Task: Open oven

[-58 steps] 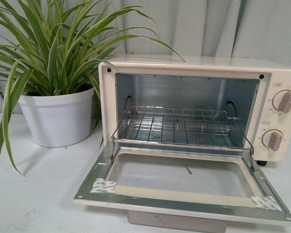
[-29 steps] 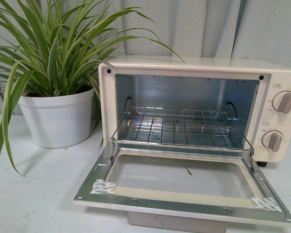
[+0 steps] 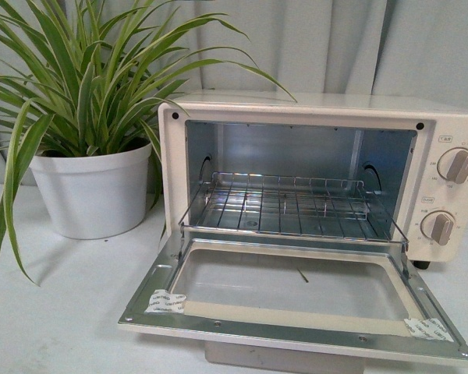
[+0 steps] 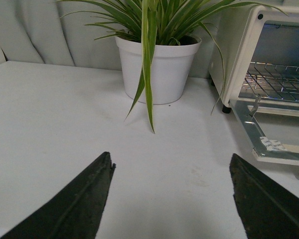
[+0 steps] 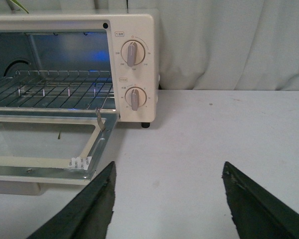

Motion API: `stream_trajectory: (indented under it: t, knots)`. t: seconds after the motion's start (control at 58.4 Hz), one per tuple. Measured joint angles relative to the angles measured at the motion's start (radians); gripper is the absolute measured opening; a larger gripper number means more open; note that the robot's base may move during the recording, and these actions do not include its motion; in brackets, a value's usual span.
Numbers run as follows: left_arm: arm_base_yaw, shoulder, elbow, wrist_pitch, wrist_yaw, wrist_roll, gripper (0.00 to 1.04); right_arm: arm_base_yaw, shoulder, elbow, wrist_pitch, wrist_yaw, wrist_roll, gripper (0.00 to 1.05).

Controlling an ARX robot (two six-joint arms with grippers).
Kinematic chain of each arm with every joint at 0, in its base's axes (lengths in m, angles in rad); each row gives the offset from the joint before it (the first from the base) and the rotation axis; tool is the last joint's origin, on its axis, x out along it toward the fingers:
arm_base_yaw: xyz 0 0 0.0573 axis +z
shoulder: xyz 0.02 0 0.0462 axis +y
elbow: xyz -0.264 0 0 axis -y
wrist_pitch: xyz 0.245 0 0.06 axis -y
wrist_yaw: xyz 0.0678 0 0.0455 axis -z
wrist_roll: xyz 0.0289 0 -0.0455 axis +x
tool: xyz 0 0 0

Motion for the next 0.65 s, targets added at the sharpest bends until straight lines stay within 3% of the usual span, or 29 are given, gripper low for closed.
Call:
stream_trajectory:
  t: [0.137, 0.188, 0.651]
  knots:
    - [0.0, 0.0, 0.0, 0.0, 0.0, 0.0, 0.98, 0.0, 0.0, 0.0, 0.0, 0.0, 0.0, 0.9]
    - [0.0, 0.0, 0.0, 0.0, 0.0, 0.0, 0.99, 0.0, 0.0, 0.0, 0.0, 0.0, 0.001, 0.97]
    - [0.0, 0.0, 0.0, 0.0, 0.0, 0.0, 0.98, 0.0, 0.0, 0.0, 0.0, 0.0, 0.0, 0.95]
